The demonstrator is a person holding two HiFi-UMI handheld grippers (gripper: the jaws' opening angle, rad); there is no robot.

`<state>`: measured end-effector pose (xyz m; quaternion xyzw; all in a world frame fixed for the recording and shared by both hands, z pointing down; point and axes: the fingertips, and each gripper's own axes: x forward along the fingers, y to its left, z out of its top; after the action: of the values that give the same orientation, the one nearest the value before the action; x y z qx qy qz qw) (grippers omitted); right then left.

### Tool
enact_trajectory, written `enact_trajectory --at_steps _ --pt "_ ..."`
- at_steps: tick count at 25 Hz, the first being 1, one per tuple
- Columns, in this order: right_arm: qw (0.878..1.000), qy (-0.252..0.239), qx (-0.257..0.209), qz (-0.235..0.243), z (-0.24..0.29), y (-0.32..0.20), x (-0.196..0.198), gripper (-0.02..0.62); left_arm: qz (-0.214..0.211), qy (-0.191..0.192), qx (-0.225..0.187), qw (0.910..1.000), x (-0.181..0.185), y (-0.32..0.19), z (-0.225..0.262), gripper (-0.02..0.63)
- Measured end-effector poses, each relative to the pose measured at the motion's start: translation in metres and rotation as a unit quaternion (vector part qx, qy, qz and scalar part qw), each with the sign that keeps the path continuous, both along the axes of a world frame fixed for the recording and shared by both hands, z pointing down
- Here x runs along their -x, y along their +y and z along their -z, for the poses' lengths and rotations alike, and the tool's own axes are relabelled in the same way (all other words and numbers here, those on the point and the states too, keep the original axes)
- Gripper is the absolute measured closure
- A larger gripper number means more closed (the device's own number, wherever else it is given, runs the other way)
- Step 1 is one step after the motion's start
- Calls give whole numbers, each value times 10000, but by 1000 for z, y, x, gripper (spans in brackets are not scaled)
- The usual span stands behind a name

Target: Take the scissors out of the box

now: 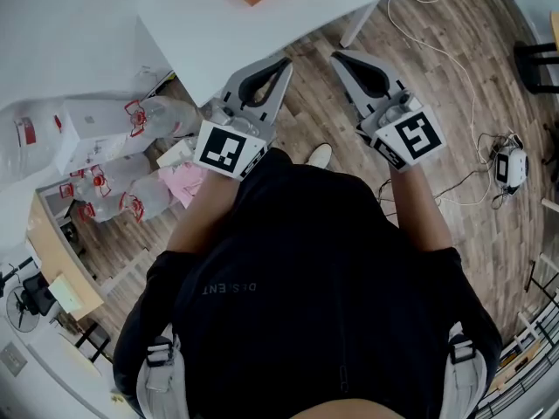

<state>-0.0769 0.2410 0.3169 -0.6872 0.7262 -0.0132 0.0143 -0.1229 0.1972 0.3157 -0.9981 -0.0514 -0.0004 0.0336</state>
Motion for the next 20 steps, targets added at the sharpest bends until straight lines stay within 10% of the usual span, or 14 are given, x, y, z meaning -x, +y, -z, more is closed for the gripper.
enact_trajectory --at_steps 20 --pt "9988 144 302 361 -11 -100 -85 589 19 119 193 9997 -107 -91 -12 586"
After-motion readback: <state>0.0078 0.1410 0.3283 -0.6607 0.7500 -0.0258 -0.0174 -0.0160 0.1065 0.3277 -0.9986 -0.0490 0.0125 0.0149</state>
